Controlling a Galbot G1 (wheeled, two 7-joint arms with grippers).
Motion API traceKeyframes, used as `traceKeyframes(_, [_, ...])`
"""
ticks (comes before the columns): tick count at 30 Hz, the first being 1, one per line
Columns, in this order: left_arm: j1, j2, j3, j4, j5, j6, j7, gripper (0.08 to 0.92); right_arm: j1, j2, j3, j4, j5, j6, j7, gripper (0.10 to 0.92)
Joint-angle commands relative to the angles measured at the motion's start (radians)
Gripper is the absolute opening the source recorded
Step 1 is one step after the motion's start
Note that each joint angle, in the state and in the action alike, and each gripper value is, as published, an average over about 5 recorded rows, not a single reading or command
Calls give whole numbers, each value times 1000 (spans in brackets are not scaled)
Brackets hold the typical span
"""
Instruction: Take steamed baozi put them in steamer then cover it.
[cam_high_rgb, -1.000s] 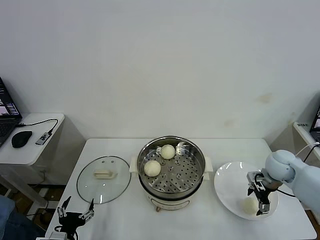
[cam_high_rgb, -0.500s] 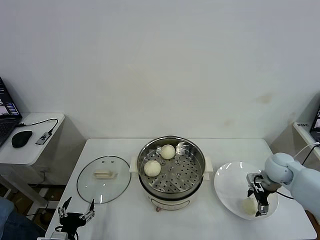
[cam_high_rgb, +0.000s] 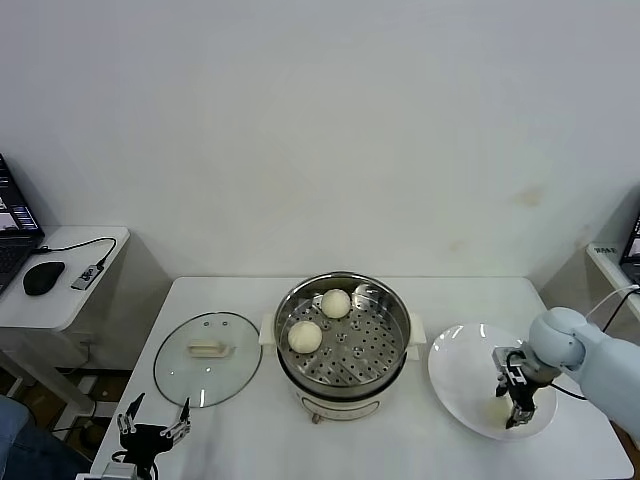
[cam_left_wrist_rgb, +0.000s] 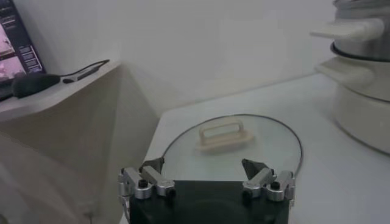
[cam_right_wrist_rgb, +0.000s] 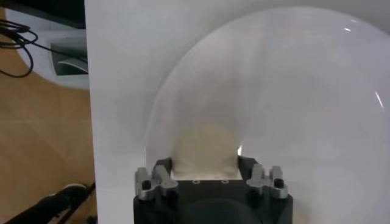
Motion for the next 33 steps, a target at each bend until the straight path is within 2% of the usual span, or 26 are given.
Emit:
traceKeyframes(1, [-7,3,1,2,0,1,1,823,47,-11,1,4,20,-2,-6,578])
traceKeyframes(9, [-17,-8,9,12,0,-11,-14,823,282,-22,-23,41,137,-14,-51,577])
traceKeyframes(14, [-18,-5,6,5,0,-16,-20,823,565,48,-176,-3,306,35,-79,577])
traceKeyframes(18, [-17,-5,5,-1,-1,-20,-26,823,710,151,-270,-87,417,251,-100,577])
traceKeyframes(22, [-16,-9,2,-8,-6,-21,-28,823,803,240,-361,-117,447,410,-117,577])
traceKeyframes(28, [-8,-19,-2,-21,-7,-22,-31,823,949,357,-497,-124,449,611,-115,577])
traceKeyframes(33, [1,-25,-9,-32,-6,-22,-31,823,961,439,-512,-138,395,787,-92,579])
